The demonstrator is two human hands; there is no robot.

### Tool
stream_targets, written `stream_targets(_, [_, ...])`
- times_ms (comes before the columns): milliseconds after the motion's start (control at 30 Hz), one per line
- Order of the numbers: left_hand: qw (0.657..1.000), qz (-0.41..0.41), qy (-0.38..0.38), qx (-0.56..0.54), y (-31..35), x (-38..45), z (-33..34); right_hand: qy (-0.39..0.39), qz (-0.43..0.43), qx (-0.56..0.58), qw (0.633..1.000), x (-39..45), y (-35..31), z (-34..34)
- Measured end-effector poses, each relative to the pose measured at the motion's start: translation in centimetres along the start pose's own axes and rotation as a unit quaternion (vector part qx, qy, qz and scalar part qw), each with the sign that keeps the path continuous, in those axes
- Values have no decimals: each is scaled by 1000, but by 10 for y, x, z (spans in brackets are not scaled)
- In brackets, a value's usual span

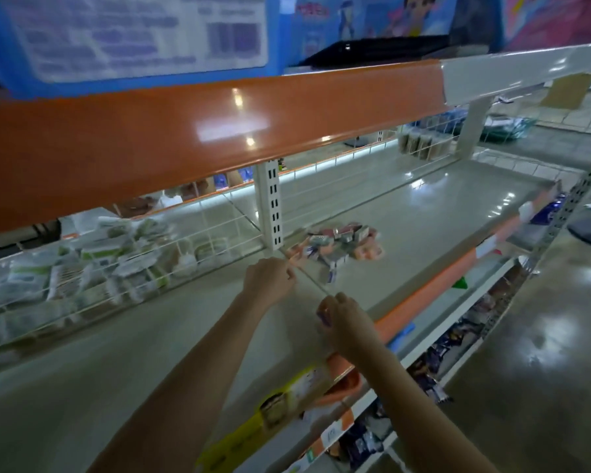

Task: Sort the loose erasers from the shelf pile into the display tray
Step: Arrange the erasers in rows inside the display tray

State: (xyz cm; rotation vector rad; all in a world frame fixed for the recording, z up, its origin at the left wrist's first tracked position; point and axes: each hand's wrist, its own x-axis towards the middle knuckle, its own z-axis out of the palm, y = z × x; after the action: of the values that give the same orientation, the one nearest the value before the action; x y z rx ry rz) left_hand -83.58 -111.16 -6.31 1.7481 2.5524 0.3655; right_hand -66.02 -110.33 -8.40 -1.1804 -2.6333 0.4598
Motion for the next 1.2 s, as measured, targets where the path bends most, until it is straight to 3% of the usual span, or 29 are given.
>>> stream_targets(333, [996,-36,57,53,12,58,39,21,-42,68,997,11,26,13])
stream_targets(700, [995,-55,83,-18,10,58,53,47,-53,137,988,13,34,15])
stream_targets(800, [990,-65,85,-92,5,41,46,62,-57,189,978,11,35,12])
stream_targets(1000, [929,-157,59,-330,-9,-15,20,69,-47,261,962,7,27,4])
stream_targets(1200, [827,-209,80,-515,-25,-81,-18,56,-96,285,952,5,-8,3])
